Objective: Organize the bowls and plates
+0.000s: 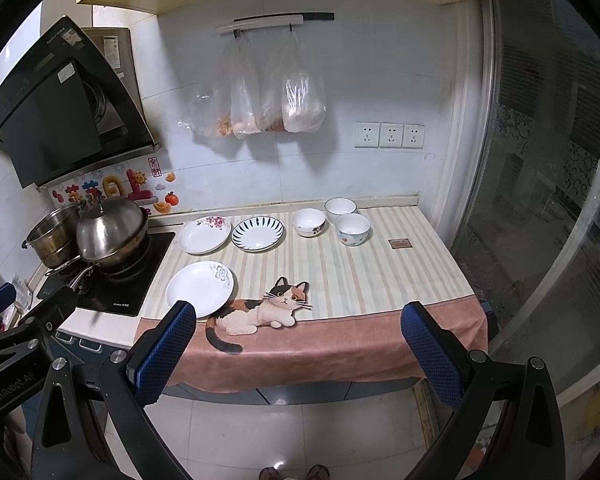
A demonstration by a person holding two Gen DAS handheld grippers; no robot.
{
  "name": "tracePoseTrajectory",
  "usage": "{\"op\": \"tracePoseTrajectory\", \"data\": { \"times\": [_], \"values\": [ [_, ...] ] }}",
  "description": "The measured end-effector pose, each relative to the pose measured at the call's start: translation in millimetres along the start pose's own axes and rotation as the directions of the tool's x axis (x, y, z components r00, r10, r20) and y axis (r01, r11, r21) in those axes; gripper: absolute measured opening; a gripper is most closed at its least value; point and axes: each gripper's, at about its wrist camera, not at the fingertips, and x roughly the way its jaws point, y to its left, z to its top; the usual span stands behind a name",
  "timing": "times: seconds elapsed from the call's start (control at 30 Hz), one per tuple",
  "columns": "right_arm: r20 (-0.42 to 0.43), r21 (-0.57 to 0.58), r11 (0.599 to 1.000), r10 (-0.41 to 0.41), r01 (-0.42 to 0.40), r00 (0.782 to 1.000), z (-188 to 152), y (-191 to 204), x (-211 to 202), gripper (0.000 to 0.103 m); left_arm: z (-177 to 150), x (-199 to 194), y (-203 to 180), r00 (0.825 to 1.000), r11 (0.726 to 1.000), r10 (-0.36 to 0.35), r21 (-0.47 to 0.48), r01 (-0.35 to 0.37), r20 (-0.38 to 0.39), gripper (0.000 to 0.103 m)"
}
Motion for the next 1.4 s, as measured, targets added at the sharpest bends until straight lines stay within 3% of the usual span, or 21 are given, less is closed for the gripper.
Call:
{"op": "tracePoseTrajectory", "data": {
  "times": [1.4],
  "values": [
    [0.006, 0.011, 1.0, -0.001, 0.001, 1.0, 3, 11, 7, 0.103, 9, 1, 6, 1.0, 1.0, -0.004, -0.008, 0.004, 0.005, 0.103]
  ]
}}
